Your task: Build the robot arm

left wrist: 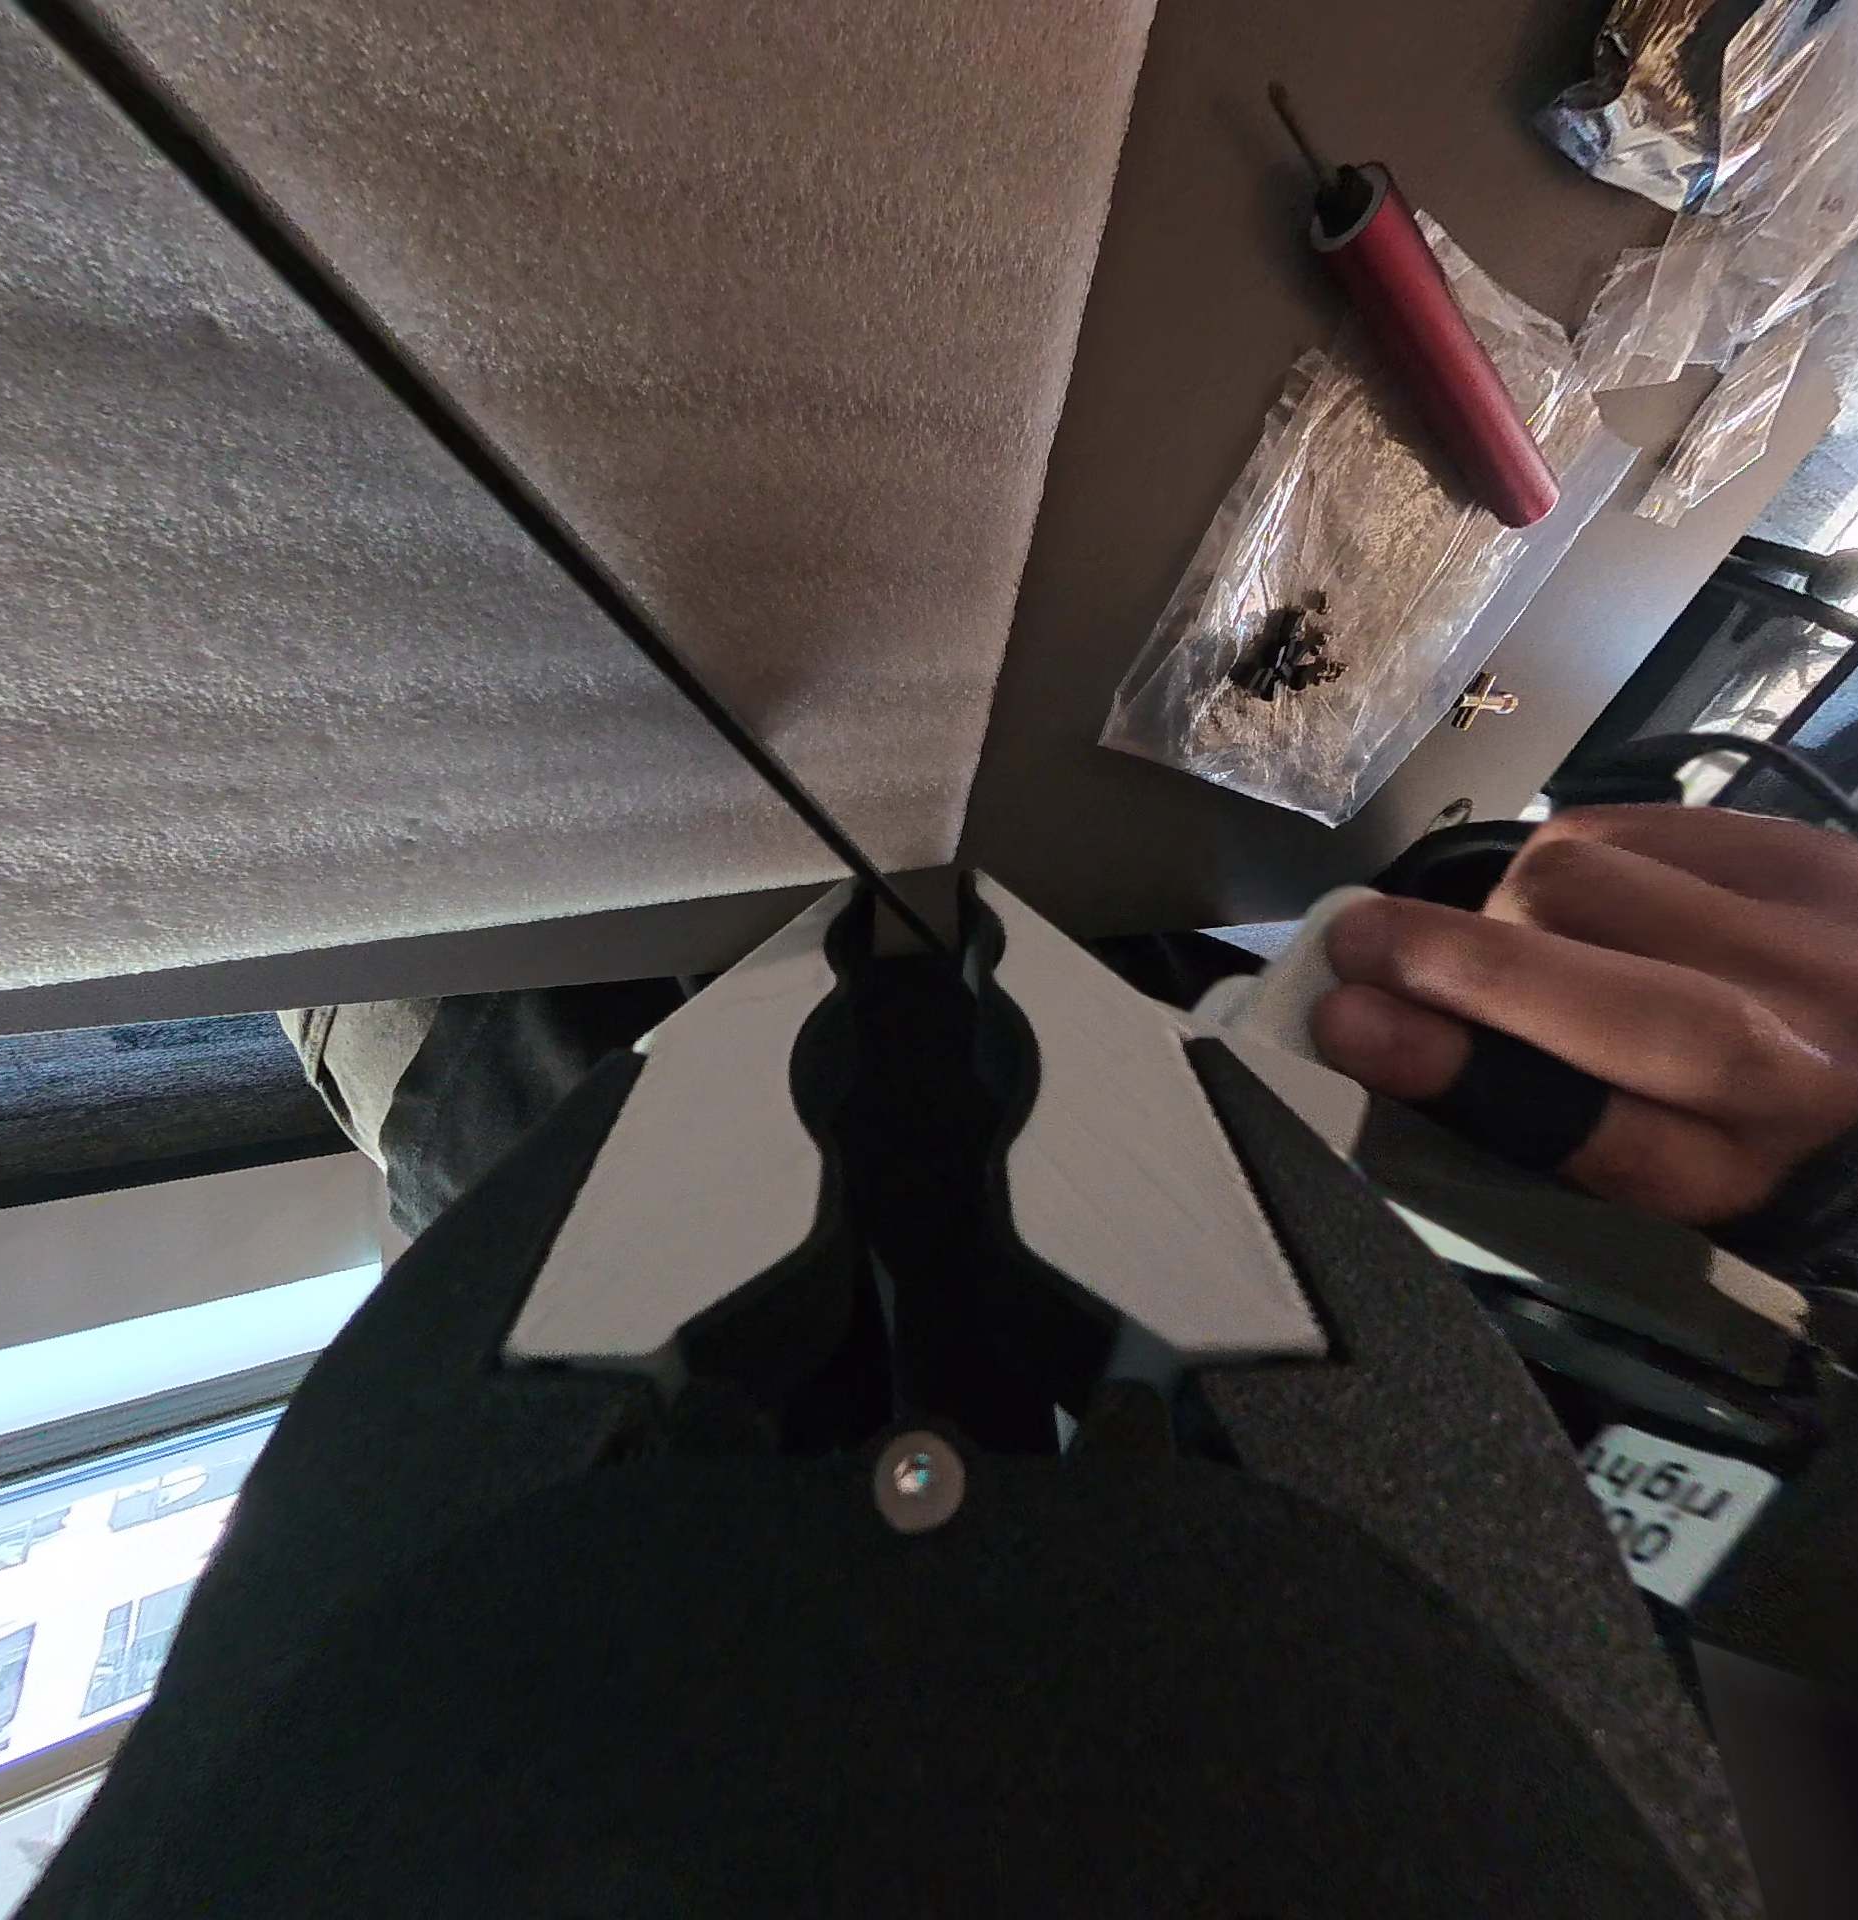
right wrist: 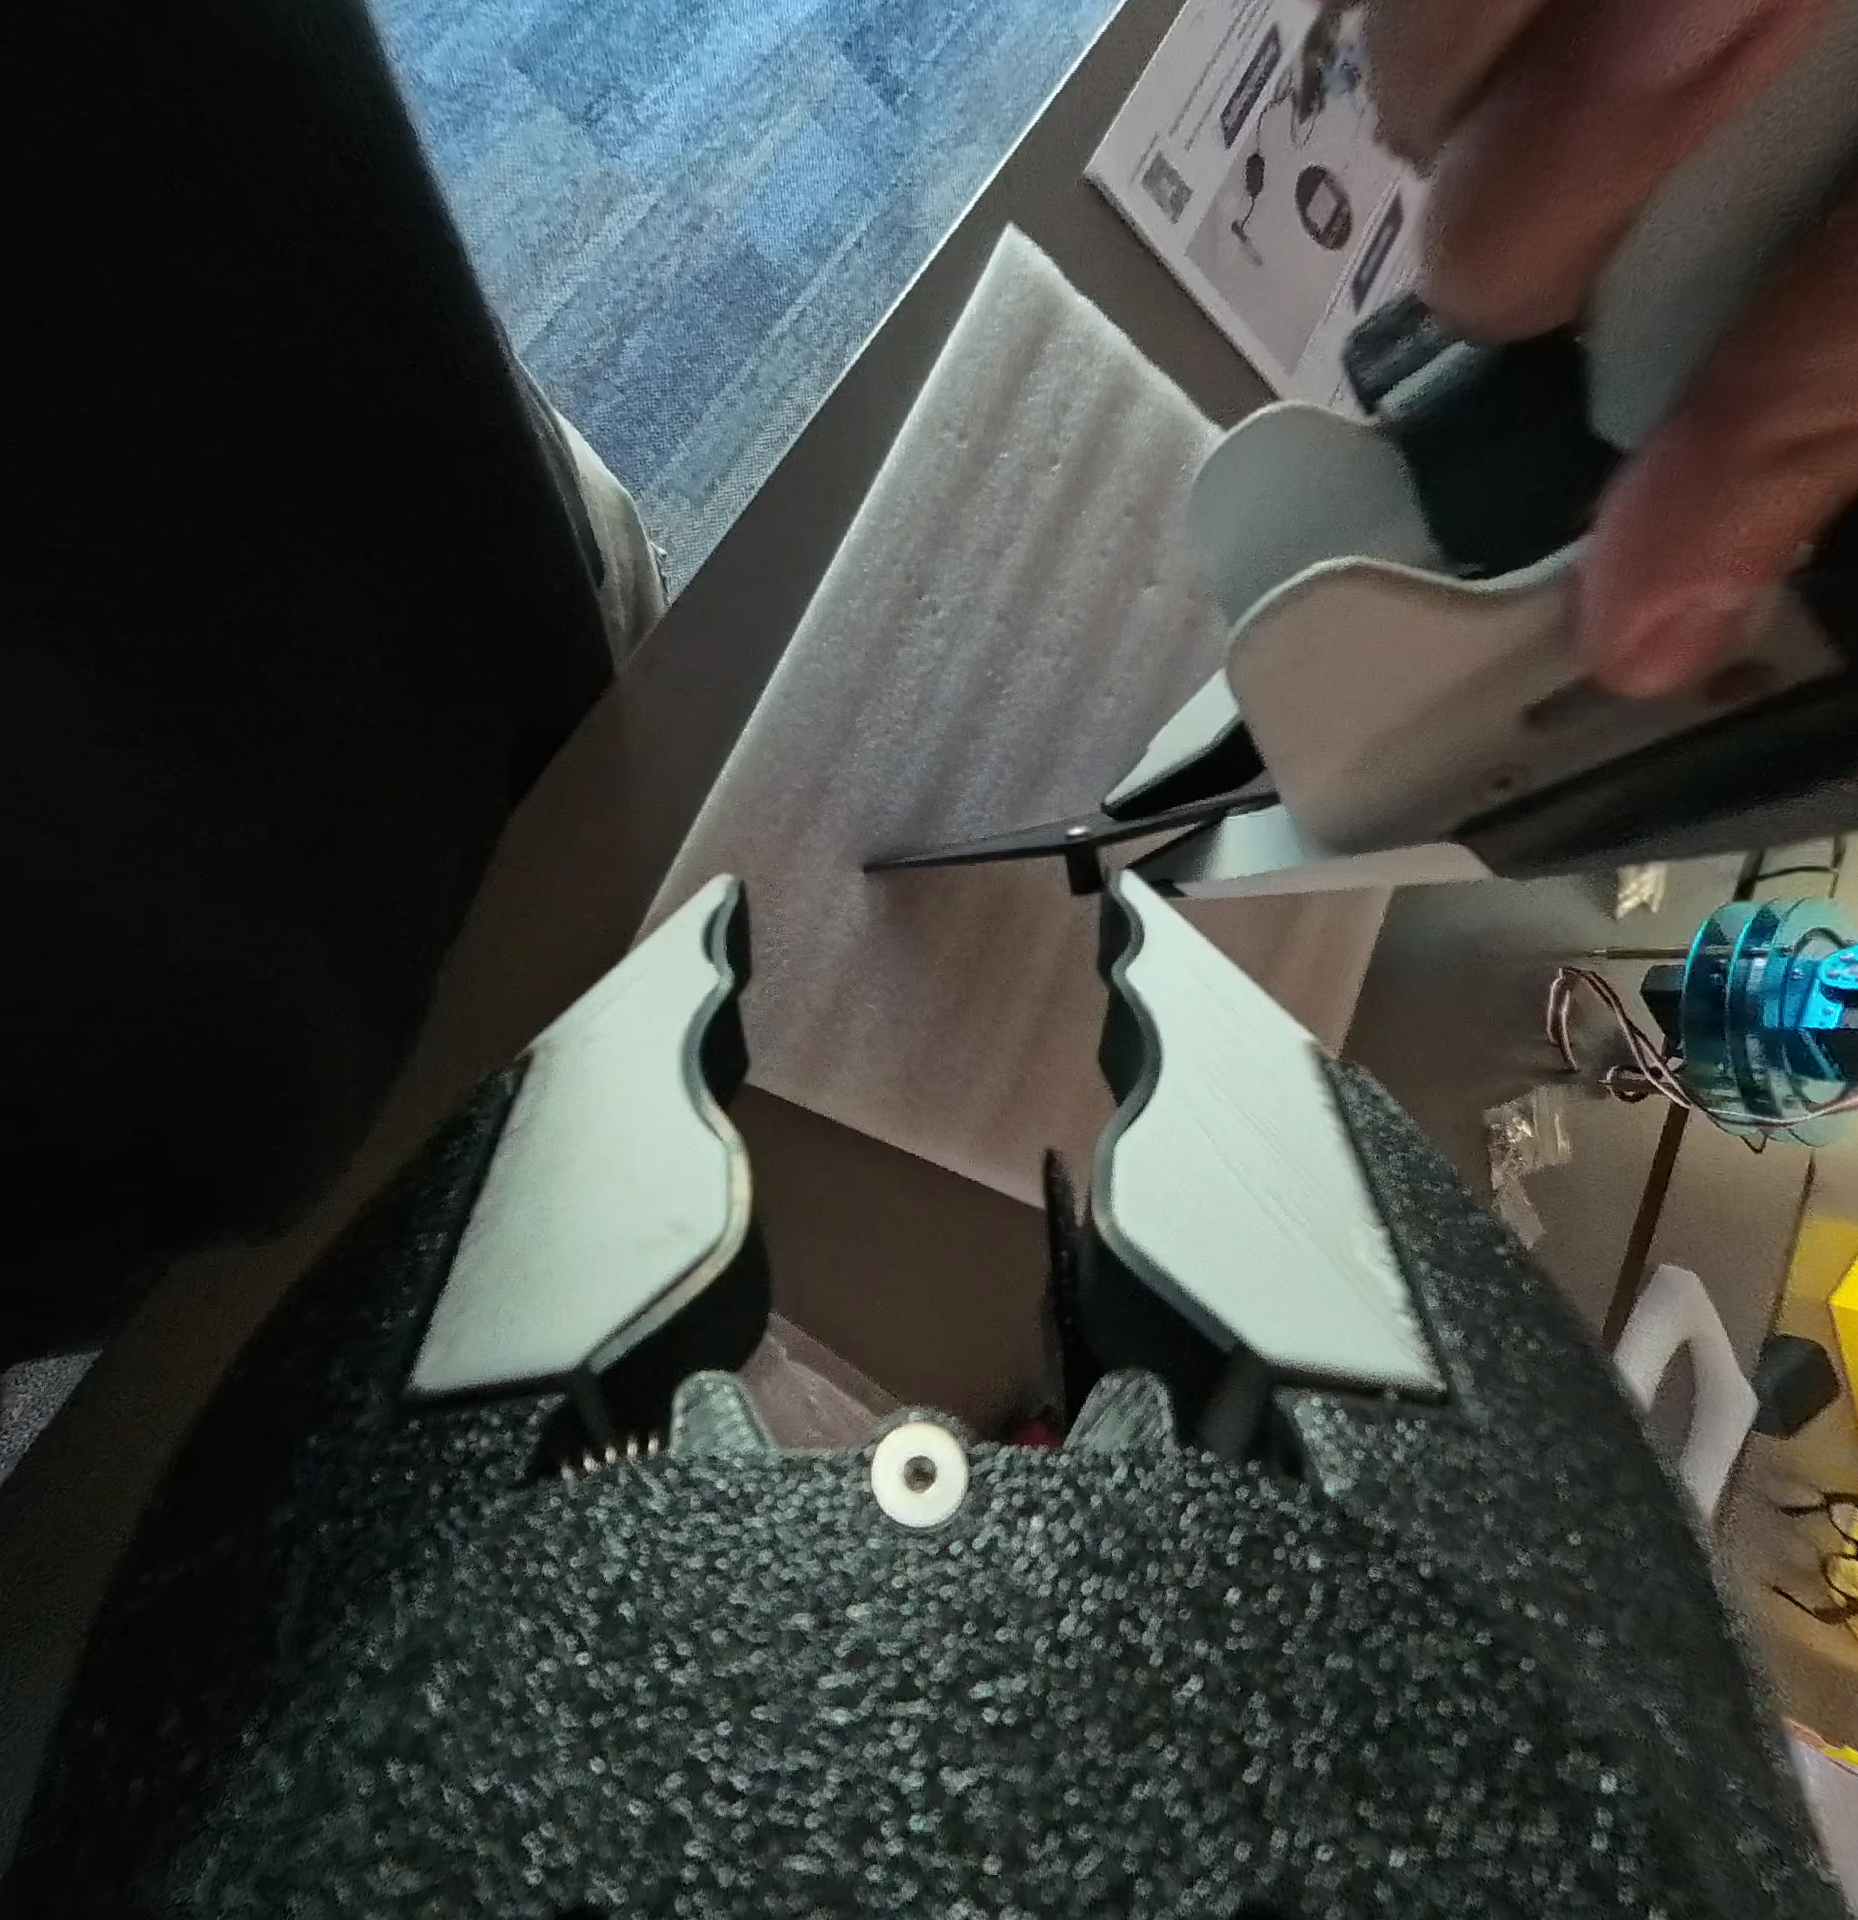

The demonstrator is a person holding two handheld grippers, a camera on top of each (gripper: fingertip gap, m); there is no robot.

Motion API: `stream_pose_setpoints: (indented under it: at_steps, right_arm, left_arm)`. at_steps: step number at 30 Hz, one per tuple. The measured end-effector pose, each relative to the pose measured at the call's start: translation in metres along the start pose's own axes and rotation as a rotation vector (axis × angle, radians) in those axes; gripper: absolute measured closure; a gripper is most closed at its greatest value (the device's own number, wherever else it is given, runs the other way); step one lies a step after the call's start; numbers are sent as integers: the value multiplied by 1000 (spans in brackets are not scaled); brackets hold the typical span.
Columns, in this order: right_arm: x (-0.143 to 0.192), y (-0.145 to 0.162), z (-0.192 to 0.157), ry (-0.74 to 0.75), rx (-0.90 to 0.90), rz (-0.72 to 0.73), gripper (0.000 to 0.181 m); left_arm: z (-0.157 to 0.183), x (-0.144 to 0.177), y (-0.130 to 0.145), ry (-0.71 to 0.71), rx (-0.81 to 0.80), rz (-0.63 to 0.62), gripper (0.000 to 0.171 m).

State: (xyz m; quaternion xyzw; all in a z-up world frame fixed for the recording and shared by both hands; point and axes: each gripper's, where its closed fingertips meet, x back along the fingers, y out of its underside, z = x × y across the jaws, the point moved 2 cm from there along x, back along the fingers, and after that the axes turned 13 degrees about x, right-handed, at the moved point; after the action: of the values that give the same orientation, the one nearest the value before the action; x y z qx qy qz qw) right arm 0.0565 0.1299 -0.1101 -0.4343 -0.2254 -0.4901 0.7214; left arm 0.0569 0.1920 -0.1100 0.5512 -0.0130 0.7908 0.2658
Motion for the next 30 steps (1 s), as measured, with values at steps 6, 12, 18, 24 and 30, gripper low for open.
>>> stream_pose_setpoints:
  at_steps: [6, 12, 18, 24, 30]
  right_arm:
    - [0, 6, 4, 7, 0, -27, 114]
    - [-12, 6, -2, -31, -6, -30, 107]
    - [7, 2, 4, -10, -9, -1, 115]
    - [-11, 2, -2, -59, -7, -15, 105]
    - [7, 0, 1, -58, -11, 4, 115]
  left_arm:
    - [2, -1, -1, 1, -14, -2, 156]
    - [1, -1, 0, -2, -13, -8, 157]
    - [2, -1, -1, 8, -16, -10, 156]
    - [1, -1, 0, 5, -10, -14, 156]
    - [2, -1, -1, 14, -15, -6, 155]
